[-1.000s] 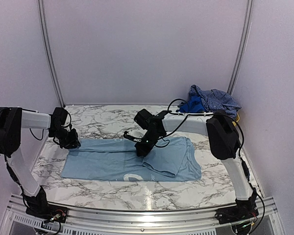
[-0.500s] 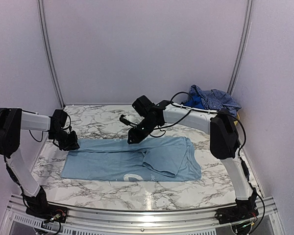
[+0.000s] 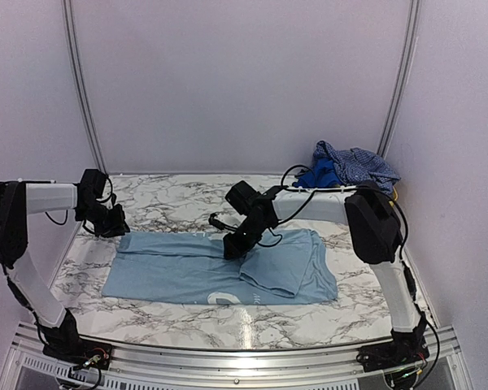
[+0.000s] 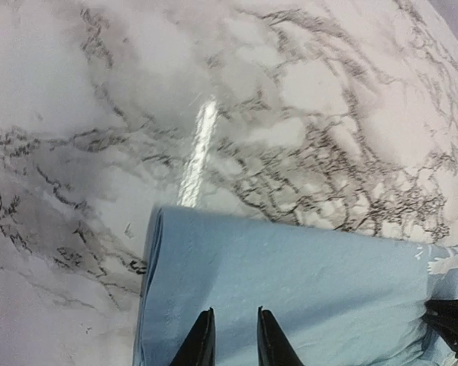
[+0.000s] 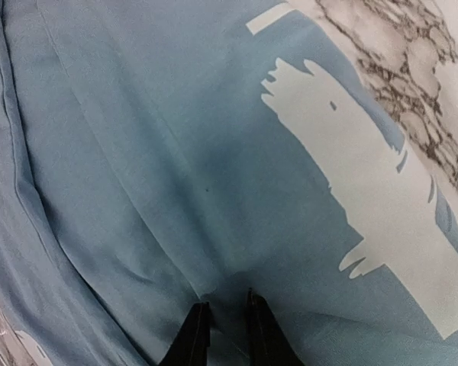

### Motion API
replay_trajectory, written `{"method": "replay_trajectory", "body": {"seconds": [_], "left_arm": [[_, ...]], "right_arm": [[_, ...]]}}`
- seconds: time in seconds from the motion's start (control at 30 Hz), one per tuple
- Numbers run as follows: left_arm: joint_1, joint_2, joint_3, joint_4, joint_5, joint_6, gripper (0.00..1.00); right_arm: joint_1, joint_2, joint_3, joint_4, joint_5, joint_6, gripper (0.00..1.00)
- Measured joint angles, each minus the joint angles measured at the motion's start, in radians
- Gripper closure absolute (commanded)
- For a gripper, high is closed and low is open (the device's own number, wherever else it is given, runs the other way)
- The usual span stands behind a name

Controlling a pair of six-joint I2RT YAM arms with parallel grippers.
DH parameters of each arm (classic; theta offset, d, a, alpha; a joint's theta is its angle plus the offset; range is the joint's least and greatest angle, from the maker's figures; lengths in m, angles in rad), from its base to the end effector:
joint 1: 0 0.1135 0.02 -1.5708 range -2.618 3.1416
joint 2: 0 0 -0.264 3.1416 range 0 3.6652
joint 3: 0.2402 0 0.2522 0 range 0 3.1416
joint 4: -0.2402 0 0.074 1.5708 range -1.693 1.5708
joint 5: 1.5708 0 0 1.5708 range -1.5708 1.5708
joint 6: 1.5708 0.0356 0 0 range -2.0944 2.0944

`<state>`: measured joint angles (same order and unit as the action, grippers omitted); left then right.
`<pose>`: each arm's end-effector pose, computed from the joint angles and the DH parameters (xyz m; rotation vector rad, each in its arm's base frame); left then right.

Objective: Fold and stack the mixed laundry pile
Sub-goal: Smooth out the rectangle-folded T-shirt at the center of the board, then rotate the rectangle-folded T-shirt at the center of the board.

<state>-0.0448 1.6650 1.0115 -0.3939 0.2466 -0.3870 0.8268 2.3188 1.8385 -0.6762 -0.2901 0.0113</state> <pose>0.3293 -0.0235 0.1810 -0.3637 2.6201 -0.4717 0.3230 0.3660 0.1481 -1.1961 2.5510 0.6166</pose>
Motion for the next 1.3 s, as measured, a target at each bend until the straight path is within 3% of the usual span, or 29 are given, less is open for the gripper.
{"method": "replay_trajectory", "body": {"seconds": [0.2,0.33,0.5,0.73,0.97,1.13,1.3], "left_arm": [[-0.032,0.045,0.108,0.012,0.013,0.029,0.79],[-0.058,0.122,0.114,0.017,0.012,0.035,0.79],[-0.077,0.164,0.097,0.0,-0.011,0.048,0.77],[-0.187,0.13,0.122,-0.068,-0.257,0.145,0.73],[-0.282,0.088,0.147,-0.073,-0.281,0.175,0.75],[-0.277,0.174,0.15,-0.068,-0.28,0.152,0.83],[-0.261,0.194,0.122,-0.048,-0.325,0.094,0.88]], "right_arm": [[0.003,-0.045,-0.066,0.006,-0.011,0.017,0.8],[-0.006,-0.061,-0.066,-0.016,-0.018,0.038,0.69],[-0.037,-0.166,-0.112,-0.045,-0.013,0.082,0.64],[-0.138,-0.434,-0.392,-0.037,0.055,0.212,0.63],[-0.19,-0.463,-0.6,-0.034,0.101,0.34,0.63],[-0.193,-0.392,-0.549,-0.041,0.136,0.352,0.66],[-0.2,-0.245,-0.341,-0.063,0.211,0.307,0.66]]}}
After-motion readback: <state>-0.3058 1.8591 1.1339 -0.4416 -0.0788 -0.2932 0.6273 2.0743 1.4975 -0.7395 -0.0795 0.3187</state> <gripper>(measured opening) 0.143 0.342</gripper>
